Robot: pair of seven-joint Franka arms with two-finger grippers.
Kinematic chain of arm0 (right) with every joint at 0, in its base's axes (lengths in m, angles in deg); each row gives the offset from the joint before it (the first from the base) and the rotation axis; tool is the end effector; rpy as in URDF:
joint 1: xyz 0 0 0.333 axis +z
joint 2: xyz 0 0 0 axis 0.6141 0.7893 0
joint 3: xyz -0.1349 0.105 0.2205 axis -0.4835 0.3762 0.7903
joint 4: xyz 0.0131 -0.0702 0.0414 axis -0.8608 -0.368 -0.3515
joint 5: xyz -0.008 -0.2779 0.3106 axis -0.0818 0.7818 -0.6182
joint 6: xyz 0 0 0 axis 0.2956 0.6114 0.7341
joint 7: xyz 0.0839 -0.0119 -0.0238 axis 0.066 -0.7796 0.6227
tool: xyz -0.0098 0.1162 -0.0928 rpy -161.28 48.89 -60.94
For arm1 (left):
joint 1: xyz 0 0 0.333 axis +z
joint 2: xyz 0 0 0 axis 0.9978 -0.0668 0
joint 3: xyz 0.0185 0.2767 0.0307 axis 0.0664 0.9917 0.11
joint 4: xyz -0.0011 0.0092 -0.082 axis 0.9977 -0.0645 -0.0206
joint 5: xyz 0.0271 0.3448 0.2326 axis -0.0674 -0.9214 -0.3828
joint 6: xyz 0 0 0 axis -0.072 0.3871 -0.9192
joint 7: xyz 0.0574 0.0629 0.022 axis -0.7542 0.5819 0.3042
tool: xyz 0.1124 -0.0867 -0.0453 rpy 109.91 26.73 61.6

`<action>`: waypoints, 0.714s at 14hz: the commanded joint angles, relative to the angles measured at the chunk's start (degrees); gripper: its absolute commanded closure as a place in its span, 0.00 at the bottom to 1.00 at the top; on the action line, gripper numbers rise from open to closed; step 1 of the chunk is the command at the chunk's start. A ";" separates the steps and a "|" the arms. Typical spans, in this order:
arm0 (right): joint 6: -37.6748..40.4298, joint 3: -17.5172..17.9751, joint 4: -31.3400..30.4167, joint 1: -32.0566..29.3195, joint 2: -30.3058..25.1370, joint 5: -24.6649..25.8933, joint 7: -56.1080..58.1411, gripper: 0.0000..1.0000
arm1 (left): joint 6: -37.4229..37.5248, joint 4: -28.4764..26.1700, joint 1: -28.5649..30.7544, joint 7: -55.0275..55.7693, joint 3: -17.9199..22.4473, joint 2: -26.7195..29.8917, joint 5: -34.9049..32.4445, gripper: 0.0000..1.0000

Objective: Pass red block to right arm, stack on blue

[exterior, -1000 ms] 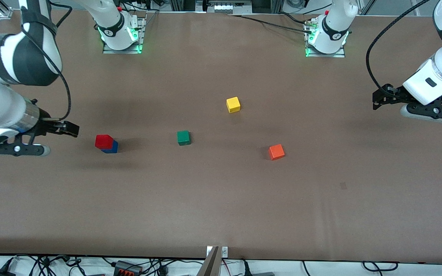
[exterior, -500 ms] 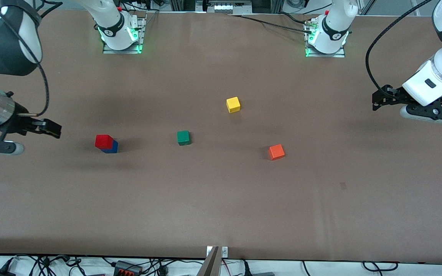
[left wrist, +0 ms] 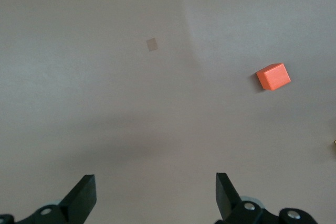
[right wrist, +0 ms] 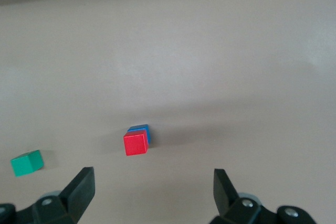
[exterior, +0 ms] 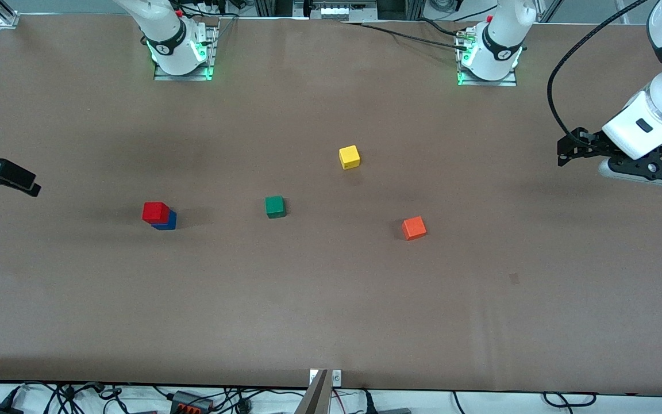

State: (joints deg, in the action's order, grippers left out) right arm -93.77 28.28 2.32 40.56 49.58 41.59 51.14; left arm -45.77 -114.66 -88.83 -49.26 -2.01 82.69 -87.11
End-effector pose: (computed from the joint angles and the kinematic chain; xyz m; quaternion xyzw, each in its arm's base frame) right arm 0.6445 -0.0371 0.5262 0.9975 -0.0598 0.0369 0.0045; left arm 0.5892 -0.0321 0.4748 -0.9964 0.0836 0.0063 0.0133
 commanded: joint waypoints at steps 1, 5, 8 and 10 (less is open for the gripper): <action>0.68 4.61 -1.56 -4.69 -1.51 -0.52 1.98 0.00 | 0.17 1.00 -0.25 0.51 0.03 -0.33 0.26 0.00; 3.13 5.50 -2.35 -5.31 -2.30 0.10 2.34 0.00 | -0.01 1.08 -0.16 0.51 0.12 -0.41 0.26 0.00; 1.65 5.59 -8.48 -5.23 -6.51 0.36 2.34 0.00 | -0.45 1.00 -0.16 0.07 0.12 -0.41 0.35 0.00; 1.29 5.76 -11.57 -4.79 -8.89 1.41 2.42 0.00 | -0.45 1.00 -0.07 0.07 0.12 -0.41 0.35 0.00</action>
State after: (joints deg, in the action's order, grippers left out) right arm -91.33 32.74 -3.38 36.49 45.73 42.03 52.71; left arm -46.21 -114.66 -88.83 -49.26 -2.01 82.61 -87.11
